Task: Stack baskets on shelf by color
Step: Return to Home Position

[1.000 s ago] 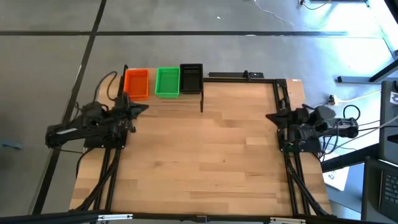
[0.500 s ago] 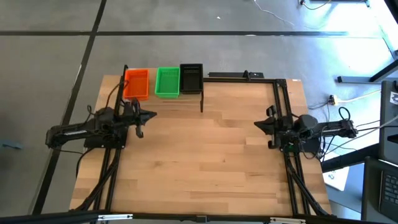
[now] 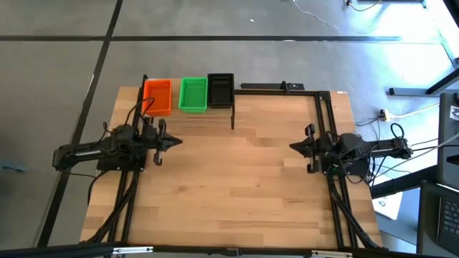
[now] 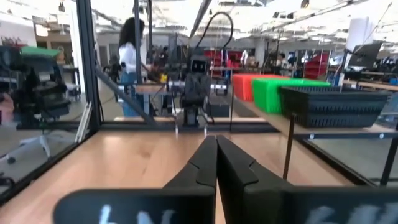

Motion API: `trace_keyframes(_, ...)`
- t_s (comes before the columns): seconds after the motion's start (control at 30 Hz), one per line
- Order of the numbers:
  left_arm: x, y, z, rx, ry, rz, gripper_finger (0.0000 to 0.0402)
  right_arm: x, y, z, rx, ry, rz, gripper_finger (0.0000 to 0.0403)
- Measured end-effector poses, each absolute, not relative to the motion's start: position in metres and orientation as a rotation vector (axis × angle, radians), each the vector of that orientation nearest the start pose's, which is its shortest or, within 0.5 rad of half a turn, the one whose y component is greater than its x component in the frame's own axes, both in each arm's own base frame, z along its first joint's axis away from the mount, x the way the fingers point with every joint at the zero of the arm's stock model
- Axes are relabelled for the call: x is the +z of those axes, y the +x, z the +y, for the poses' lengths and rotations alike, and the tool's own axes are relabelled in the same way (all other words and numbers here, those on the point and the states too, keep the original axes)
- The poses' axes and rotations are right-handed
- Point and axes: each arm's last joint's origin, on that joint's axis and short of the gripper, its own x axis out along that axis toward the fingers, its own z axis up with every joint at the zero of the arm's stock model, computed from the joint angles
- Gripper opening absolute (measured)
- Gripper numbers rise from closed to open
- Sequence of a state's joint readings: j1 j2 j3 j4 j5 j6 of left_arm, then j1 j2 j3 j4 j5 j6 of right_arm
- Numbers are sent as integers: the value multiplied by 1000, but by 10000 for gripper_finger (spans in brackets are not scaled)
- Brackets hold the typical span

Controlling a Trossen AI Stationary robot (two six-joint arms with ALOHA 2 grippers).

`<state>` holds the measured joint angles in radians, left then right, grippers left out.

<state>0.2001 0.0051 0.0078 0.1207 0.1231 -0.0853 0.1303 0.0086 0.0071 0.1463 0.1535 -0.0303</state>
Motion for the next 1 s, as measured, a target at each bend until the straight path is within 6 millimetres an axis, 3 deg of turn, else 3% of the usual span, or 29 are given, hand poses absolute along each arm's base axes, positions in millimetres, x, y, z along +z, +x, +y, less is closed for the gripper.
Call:
trace_keyframes(0.27, 169, 96, 18, 153, -107, -43, 0, 169, 97, 8, -23, 28, -39, 2)
trace_keyframes(1.0, 168, 96, 19, 174, -65, -27, 0, 170, 97, 8, -24, 24, -42, 3)
